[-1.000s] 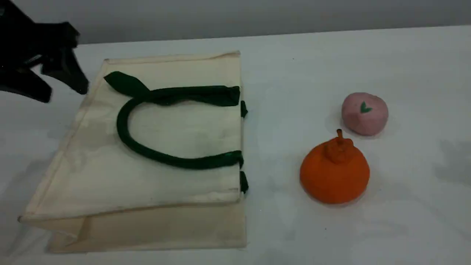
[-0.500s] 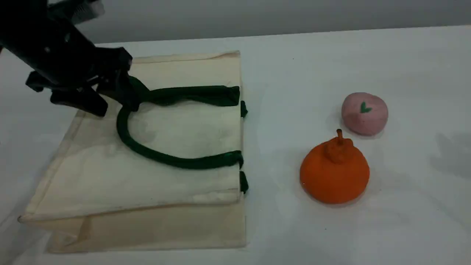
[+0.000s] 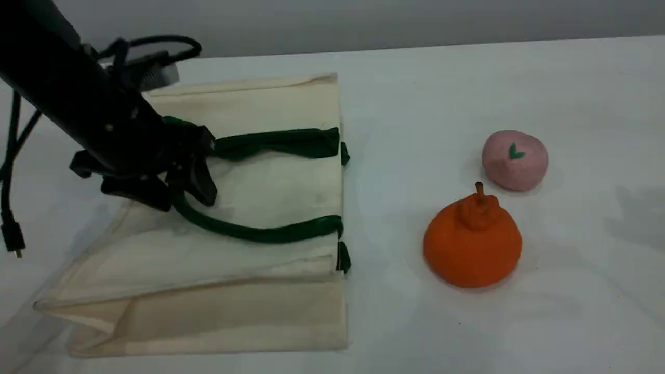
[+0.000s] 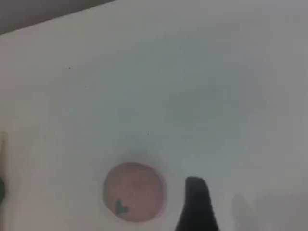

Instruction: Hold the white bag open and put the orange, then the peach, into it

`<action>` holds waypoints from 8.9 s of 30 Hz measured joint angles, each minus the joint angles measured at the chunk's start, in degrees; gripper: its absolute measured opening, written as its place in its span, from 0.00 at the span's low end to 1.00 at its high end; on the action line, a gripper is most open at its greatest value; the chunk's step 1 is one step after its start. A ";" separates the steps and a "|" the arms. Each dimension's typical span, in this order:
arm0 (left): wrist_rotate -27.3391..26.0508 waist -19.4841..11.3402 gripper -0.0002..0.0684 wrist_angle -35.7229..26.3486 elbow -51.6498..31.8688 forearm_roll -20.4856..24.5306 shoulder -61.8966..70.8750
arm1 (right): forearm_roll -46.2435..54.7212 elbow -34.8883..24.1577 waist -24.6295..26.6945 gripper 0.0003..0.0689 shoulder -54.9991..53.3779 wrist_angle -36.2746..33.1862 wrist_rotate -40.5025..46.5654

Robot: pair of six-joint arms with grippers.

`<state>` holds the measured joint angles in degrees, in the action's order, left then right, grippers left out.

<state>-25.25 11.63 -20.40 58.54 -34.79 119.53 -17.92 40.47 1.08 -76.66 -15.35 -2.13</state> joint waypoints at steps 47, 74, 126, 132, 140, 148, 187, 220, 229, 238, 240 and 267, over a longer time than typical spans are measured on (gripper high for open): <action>0.01 1.10 0.09 -40.57 31.88 -0.07 -23.87 | -12.31 0.00 -19.95 0.67 -12.91 -1.73 -13.70; -3.25 1.70 0.09 -49.66 36.50 5.72 -27.18 | -13.89 0.00 -24.72 0.67 -23.58 3.22 -17.48; -4.51 1.70 0.09 -49.59 36.50 1.83 -27.03 | -18.35 5.72 -30.80 0.57 -35.99 3.22 -24.08; -4.54 1.70 0.09 -49.60 36.50 1.83 -27.03 | -18.06 5.72 -30.80 0.15 -34.21 2.59 -24.08; -4.54 1.70 0.09 -49.60 36.50 1.83 -27.03 | -15.85 5.72 -30.80 0.06 -24.29 -4.04 -24.79; -4.54 1.70 0.09 -49.60 36.50 1.83 -27.03 | -14.60 5.67 -30.80 0.06 -8.21 -7.93 -24.79; -6.05 3.99 0.09 -48.11 36.45 0.53 -27.03 | -68.27 14.12 -37.73 0.06 -21.38 -12.53 -69.73; -5.98 3.99 0.09 -49.04 36.57 -1.14 -28.27 | -68.54 26.91 -41.14 0.51 -37.80 -4.03 -76.54; -6.18 3.99 0.09 -49.69 36.57 0.16 -28.28 | -58.94 26.20 -39.33 0.84 -30.71 -6.61 -70.50; -6.18 3.99 0.09 -49.64 36.57 0.33 -28.28 | -33.15 26.20 -28.38 0.81 -22.56 -20.39 -46.65; -6.43 3.99 0.09 -49.65 36.57 0.33 -28.28 | -27.41 26.20 -25.29 0.79 -22.50 -23.86 -41.91; -7.05 3.92 0.09 -49.58 36.57 1.86 -28.28 | -22.36 26.20 -4.52 0.70 -32.20 -18.17 -36.88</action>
<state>-32.30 15.56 -69.97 95.10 -32.93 91.25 -40.28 66.66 -3.44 -108.87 -33.52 -39.00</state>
